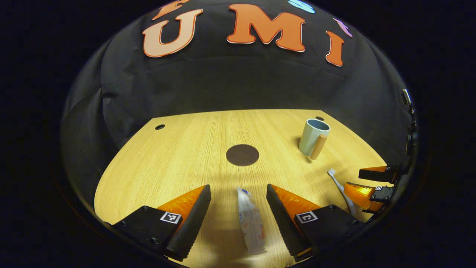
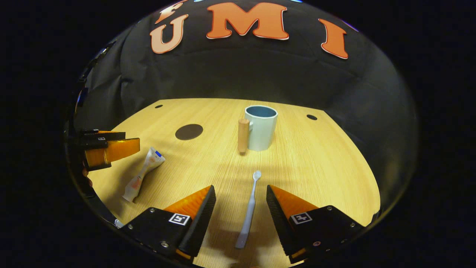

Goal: Put the toothbrush and toothpaste on the desktop into the cup, then pick up the cup and place it on the coaster on the desktop.

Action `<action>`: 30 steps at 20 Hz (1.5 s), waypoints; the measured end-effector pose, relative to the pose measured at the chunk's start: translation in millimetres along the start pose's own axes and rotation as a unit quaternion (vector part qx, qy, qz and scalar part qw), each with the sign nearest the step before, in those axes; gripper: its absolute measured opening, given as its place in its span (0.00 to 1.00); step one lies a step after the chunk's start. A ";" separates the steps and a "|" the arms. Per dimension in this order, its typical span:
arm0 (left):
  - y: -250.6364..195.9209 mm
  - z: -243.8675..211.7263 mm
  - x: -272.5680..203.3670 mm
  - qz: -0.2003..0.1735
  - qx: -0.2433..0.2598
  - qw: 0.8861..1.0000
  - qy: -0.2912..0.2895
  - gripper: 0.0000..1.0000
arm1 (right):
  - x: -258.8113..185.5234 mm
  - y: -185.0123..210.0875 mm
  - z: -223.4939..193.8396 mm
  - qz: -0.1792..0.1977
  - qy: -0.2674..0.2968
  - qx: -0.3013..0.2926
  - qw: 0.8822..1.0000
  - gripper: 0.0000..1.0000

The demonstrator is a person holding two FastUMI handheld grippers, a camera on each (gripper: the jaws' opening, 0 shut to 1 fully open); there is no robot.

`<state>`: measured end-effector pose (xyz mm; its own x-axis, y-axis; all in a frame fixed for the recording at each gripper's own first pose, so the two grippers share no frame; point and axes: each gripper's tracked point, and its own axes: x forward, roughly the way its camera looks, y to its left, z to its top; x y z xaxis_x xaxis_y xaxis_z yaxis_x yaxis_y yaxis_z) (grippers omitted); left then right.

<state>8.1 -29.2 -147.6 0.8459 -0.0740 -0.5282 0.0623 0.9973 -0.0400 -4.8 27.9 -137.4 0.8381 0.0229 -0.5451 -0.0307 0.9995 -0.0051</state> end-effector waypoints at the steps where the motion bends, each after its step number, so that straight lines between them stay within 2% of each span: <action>1: -4.2 -6.1 4.6 0.001 0.001 1.000 0.008 0.95 | 0.6 -1.1 -1.9 -0.001 0.010 0.001 1.000 0.82; 3: -20.6 -18.7 11.1 -0.004 0.001 1.000 0.026 0.95 | 0.6 -4.3 0.6 -0.006 0.022 0.001 1.000 0.79; 6: -26.8 -30.8 20.6 0.000 0.002 0.999 0.048 0.96 | 0.7 -9.3 -0.6 -0.020 0.046 0.012 0.999 0.63; 11: -31.2 -46.6 23.8 -0.004 -0.002 0.997 0.074 0.96 | 12.9 -15.5 -21.9 -0.032 0.078 0.028 0.996 0.48; 15: -34.4 -61.2 30.7 -0.007 -0.007 0.995 0.097 0.96 | 16.8 -16.2 -20.2 -0.035 0.080 0.037 0.995 0.33; 16: -37.6 -62.3 30.2 -0.013 -0.011 0.995 0.100 0.96 | 17.5 -16.5 -18.4 -0.036 0.080 0.039 0.995 0.25; 20: -37.8 -66.3 34.1 -0.017 -0.017 0.994 0.107 0.96 | 21.4 -17.2 -15.1 -0.032 0.078 0.049 0.995 0.12; 24: -41.4 -70.7 36.2 -0.029 -0.029 0.992 0.120 0.96 | 24.9 -16.7 -10.9 -0.023 0.073 0.078 0.994 0.07; 26: -41.5 -71.9 41.2 -0.031 -0.035 0.991 0.124 0.80 | 23.8 -18.2 -3.8 -0.020 0.062 0.080 0.995 0.07; 30: -38.9 -71.7 39.4 -0.024 -0.032 0.991 0.130 0.79 | 18.7 -14.4 20.9 -0.009 0.028 0.066 0.997 0.07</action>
<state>1.0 -71.0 -227.6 0.6769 -0.1265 -0.7251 0.0574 0.9912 -0.1193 22.7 14.4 -130.0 0.8057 0.0070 -0.5923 0.0601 0.9938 0.0935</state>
